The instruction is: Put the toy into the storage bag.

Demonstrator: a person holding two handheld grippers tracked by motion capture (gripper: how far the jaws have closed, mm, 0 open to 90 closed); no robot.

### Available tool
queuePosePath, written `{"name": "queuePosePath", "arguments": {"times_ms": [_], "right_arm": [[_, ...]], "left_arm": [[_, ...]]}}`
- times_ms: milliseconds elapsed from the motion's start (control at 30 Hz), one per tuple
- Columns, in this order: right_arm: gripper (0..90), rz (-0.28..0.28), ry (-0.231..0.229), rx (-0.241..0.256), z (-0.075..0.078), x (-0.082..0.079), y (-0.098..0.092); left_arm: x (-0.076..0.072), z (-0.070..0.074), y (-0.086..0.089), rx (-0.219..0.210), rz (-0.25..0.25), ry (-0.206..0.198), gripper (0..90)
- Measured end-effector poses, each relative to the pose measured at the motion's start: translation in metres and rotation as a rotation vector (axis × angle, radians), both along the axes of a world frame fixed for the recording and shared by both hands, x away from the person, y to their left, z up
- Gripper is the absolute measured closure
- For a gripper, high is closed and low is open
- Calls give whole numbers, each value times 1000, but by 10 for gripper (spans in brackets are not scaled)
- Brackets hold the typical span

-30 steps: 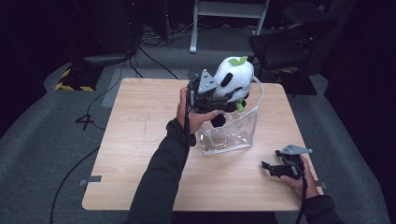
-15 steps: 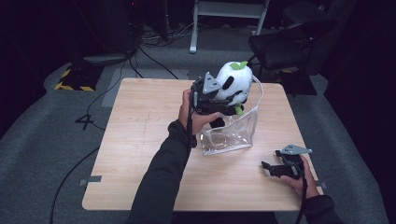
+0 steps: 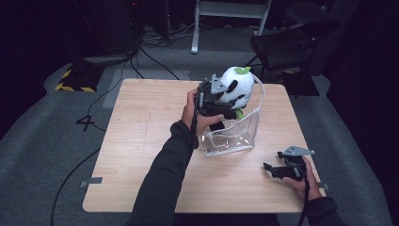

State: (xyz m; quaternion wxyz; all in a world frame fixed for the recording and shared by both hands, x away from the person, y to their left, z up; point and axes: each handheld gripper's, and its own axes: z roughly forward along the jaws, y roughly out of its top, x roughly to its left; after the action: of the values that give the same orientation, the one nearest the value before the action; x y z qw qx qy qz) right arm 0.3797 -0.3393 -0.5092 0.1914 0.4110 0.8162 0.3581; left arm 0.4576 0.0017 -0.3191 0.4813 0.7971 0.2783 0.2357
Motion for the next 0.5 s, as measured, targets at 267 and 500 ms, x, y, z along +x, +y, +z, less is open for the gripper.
{"name": "queuePosePath", "arguments": {"times_ms": [267, 500], "right_arm": [[150, 0, 0, 0, 0, 0, 0], [150, 0, 0, 0, 0, 0, 0]], "left_arm": [[1, 1, -6, 71, 1, 13, 305], [2, 0, -10, 113, -5, 28, 302]]}}
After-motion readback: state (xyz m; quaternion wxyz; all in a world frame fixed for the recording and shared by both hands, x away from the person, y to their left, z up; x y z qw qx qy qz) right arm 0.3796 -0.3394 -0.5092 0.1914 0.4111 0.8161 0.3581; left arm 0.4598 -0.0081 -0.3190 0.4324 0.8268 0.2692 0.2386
